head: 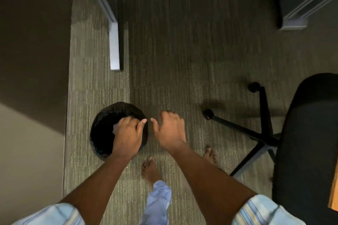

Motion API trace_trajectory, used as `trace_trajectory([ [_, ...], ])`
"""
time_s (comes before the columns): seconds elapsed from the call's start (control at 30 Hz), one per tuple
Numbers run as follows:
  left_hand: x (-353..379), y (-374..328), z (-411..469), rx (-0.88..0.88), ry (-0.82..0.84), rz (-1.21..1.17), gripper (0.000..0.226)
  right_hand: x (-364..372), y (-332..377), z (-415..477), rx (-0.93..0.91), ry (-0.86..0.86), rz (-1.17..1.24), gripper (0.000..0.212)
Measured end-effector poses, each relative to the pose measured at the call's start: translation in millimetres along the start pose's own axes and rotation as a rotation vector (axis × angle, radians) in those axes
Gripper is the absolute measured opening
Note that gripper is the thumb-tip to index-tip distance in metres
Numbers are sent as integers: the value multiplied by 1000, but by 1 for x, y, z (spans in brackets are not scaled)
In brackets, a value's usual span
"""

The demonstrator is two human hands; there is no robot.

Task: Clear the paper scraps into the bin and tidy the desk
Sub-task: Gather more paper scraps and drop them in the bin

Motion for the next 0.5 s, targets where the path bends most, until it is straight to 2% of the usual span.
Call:
trace_trajectory([
  [0.1,-2,-34,-2,17,-3,11,55,-26,-25,-8,1,-31,34,45],
  [0.3,3,-104,-5,108,56,45,37,-73,-75,-25,95,-87,64,51],
  [0.5,11,-172,1,235,135,104,48,-115,-127,-45,182,-154,125,51],
])
Point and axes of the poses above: each hand's wrist, its own z-axis towards the middle knuckle, its own x-axis out of the palm, y = z × x, the point moved 4 cm from there along z, towards the middle knuckle, and after that the axes turned 3 degrees about x, right-handed, at the moved point
